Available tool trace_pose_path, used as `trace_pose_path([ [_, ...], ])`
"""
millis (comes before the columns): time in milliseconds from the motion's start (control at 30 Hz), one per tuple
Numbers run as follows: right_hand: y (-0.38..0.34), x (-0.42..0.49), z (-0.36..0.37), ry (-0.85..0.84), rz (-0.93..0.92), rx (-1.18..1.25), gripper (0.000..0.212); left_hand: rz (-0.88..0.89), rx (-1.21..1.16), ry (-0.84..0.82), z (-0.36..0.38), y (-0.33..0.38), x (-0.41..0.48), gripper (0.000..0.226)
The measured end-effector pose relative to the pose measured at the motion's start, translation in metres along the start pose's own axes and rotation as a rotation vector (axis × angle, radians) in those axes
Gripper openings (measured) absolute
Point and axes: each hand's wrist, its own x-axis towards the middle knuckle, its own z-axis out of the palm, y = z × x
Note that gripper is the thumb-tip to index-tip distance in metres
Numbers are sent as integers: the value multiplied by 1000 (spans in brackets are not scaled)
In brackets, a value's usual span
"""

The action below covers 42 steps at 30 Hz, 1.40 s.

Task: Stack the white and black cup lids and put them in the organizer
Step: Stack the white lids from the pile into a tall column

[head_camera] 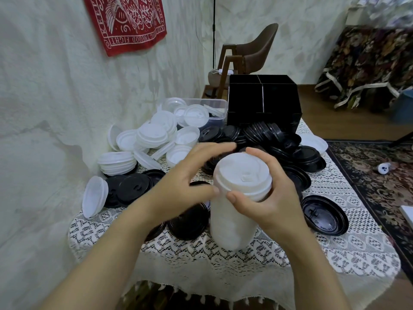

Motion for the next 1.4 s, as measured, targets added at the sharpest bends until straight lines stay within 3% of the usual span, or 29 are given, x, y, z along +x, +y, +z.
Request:
trace_pose_path([
  [67,-1,0,0,8,5,-8,81,-63,51,154,-10,-15,6,57],
  [167,-1,-1,0,7,-1,-8,80,-198,434,316,-22,-40,17,52],
  [500,-1,-1,1,5,3,-13,78,-387,1246,52,-27,-95,47,30],
  [667,0,0,0,-1,9,-11,78,-327,1392,58,-28,-102,50,24],
  [767,0,0,0,-2,12,-17,79,-308,1360,106,-29,-105,48,21],
  [933,0,0,-1,-3,17,-21,78,-298,1088,229,-30,-100,42,21],
  [1200,-1,0,-1,-7,22,-29,79,-221,939,386,-31,-87,38,15],
  [1333,-1,0,-1,-8,26,-37,79,-240,543,643,-29,-72,36,11],
  [1400,0,0,-1,-10,25,-39,80,-269,291,702,-26,-61,35,20],
])
